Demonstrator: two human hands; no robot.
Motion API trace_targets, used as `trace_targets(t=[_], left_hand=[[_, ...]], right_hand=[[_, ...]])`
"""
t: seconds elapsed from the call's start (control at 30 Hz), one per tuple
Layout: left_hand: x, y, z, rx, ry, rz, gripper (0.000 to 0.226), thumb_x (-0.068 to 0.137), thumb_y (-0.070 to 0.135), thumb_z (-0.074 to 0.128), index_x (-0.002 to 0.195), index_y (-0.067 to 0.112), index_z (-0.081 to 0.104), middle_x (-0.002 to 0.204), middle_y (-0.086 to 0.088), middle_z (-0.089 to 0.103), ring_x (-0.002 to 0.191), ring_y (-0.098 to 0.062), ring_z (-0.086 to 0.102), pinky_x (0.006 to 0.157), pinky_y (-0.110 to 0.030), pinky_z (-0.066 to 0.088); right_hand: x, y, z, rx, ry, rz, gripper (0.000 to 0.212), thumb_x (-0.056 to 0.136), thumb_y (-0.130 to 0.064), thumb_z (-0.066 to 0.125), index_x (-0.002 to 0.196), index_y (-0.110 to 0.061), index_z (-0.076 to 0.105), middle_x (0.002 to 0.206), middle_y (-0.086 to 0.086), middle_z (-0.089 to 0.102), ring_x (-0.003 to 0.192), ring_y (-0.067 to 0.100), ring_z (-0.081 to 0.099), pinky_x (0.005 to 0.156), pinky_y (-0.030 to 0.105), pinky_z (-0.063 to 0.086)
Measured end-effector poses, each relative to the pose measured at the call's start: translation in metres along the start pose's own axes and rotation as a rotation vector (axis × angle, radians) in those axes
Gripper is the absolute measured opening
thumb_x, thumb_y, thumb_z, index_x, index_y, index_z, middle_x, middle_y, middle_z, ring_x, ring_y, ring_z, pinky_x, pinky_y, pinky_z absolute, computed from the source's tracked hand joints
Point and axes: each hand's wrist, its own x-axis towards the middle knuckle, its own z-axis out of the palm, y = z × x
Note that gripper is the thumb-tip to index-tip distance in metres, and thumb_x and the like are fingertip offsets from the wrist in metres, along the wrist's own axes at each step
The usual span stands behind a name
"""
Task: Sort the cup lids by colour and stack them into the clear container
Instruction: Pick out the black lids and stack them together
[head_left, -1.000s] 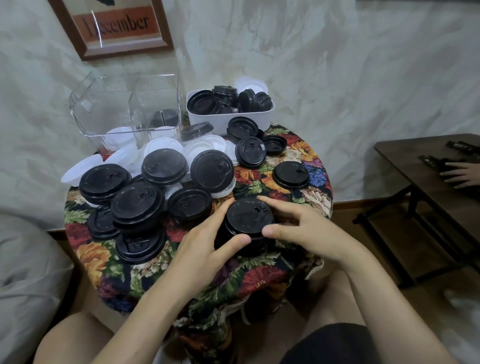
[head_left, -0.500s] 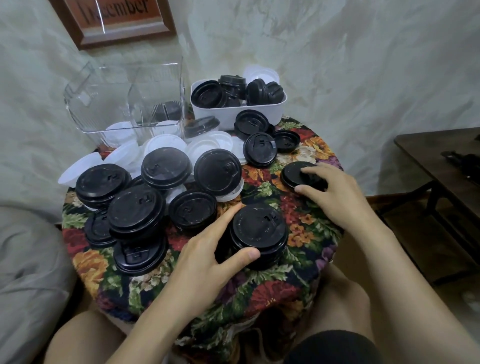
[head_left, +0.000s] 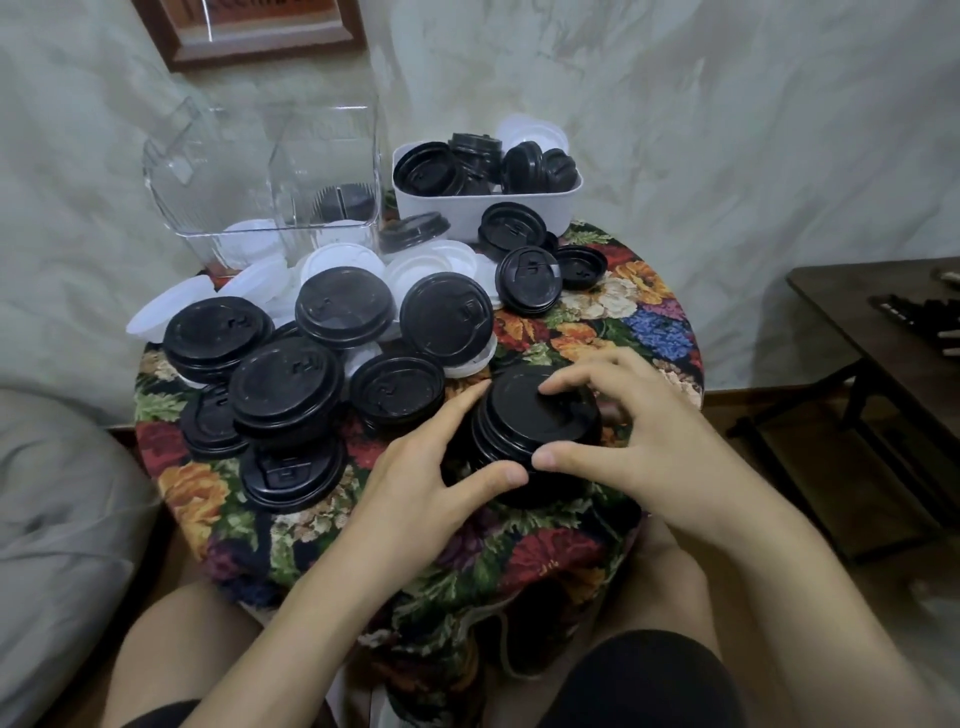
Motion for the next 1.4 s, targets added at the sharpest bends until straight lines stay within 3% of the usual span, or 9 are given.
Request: trace_targets(t=[0.07, 0.13, 0.27, 0.4, 0.57, 0.67, 0.8, 1.0, 1.4], left_hand=[[0.0, 0.0, 0.0, -0.008, -0.002, 0.003, 0.087, 0.075, 0.081, 0.063, 0.152, 0.049, 0.039, 0.143, 0.03, 0.055, 0.133, 0.01, 0.048, 0.111, -0.033, 0.045], [0.0, 0.001, 0.0, -0.023, -0.007, 0.01, 0.086, 0.075, 0.081, 0.064, 0.151, 0.049, 0.04, 0.142, 0.032, 0.055, 0.134, 0.01, 0.048, 0.112, -0.035, 0.045], [0.001, -0.001, 0.0, -0.026, -0.036, 0.01, 0.087, 0.08, 0.071, 0.069, 0.156, 0.045, 0.035, 0.152, 0.029, 0.046, 0.142, 0.008, 0.039, 0.118, -0.038, 0.039], [0.0, -0.005, -0.001, 0.011, -0.061, 0.012, 0.097, 0.078, 0.076, 0.067, 0.16, 0.045, 0.025, 0.159, 0.03, 0.034, 0.147, 0.011, 0.027, 0.122, -0.035, 0.033], [0.0, -0.006, -0.002, -0.004, -0.068, 0.0, 0.099, 0.075, 0.076, 0.071, 0.159, 0.048, 0.025, 0.16, 0.026, 0.036, 0.149, 0.005, 0.03, 0.121, -0.04, 0.034], [0.0, -0.004, -0.002, -0.002, -0.07, 0.009, 0.096, 0.076, 0.071, 0.075, 0.157, 0.048, 0.03, 0.155, 0.027, 0.045, 0.145, 0.003, 0.038, 0.118, -0.04, 0.038], [-0.002, -0.003, -0.002, -0.007, -0.049, -0.012, 0.097, 0.071, 0.073, 0.076, 0.155, 0.053, 0.03, 0.148, 0.029, 0.051, 0.14, 0.006, 0.043, 0.116, -0.038, 0.041], [-0.002, -0.002, -0.003, -0.011, -0.051, -0.005, 0.092, 0.069, 0.071, 0.077, 0.149, 0.055, 0.037, 0.141, 0.034, 0.055, 0.134, 0.009, 0.048, 0.114, -0.037, 0.042], [-0.001, -0.002, -0.003, 0.015, -0.049, -0.001, 0.087, 0.074, 0.057, 0.084, 0.149, 0.051, 0.041, 0.14, 0.032, 0.057, 0.133, 0.008, 0.049, 0.113, -0.034, 0.042]], right_hand=[[-0.004, -0.004, 0.006, -0.051, 0.021, -0.012, 0.056, 0.065, -0.075, 0.071, 0.114, -0.048, 0.061, 0.124, -0.035, 0.041, 0.119, -0.012, 0.044, 0.095, 0.015, 0.041], [-0.008, -0.003, 0.007, -0.065, 0.014, -0.026, 0.056, 0.071, -0.079, 0.069, 0.117, -0.05, 0.06, 0.134, -0.041, 0.038, 0.127, -0.014, 0.039, 0.1, 0.018, 0.038], [-0.011, 0.005, 0.005, -0.039, 0.011, -0.006, 0.045, 0.079, -0.068, 0.066, 0.122, -0.056, 0.06, 0.144, -0.036, 0.046, 0.138, -0.008, 0.037, 0.114, 0.035, 0.036], [-0.009, 0.001, 0.01, -0.033, 0.037, -0.034, 0.04, 0.081, -0.057, 0.077, 0.117, -0.048, 0.064, 0.134, -0.034, 0.049, 0.132, -0.007, 0.043, 0.107, 0.026, 0.039], [-0.009, 0.0, 0.018, 0.019, 0.028, 0.002, 0.035, 0.079, -0.054, 0.078, 0.108, -0.046, 0.059, 0.148, -0.038, 0.041, 0.136, -0.012, 0.04, 0.106, 0.027, 0.04], [-0.009, 0.002, 0.02, 0.025, 0.037, 0.015, 0.039, 0.078, -0.055, 0.079, 0.109, -0.047, 0.057, 0.144, -0.041, 0.043, 0.131, -0.014, 0.044, 0.105, 0.031, 0.044], [-0.007, 0.002, 0.02, -0.01, 0.026, -0.001, 0.052, 0.08, -0.053, 0.079, 0.126, -0.049, 0.054, 0.135, -0.042, 0.044, 0.126, -0.019, 0.042, 0.099, 0.015, 0.038], [-0.002, 0.005, 0.02, -0.07, -0.017, -0.015, 0.085, 0.077, -0.072, 0.072, 0.151, -0.046, 0.041, 0.138, -0.043, 0.034, 0.136, -0.009, 0.035, 0.109, 0.025, 0.036], [0.008, -0.006, 0.006, -0.192, -0.181, -0.018, 0.08, 0.083, -0.058, 0.072, 0.154, -0.043, 0.038, 0.134, -0.04, 0.03, 0.132, -0.003, 0.034, 0.11, 0.028, 0.037]])
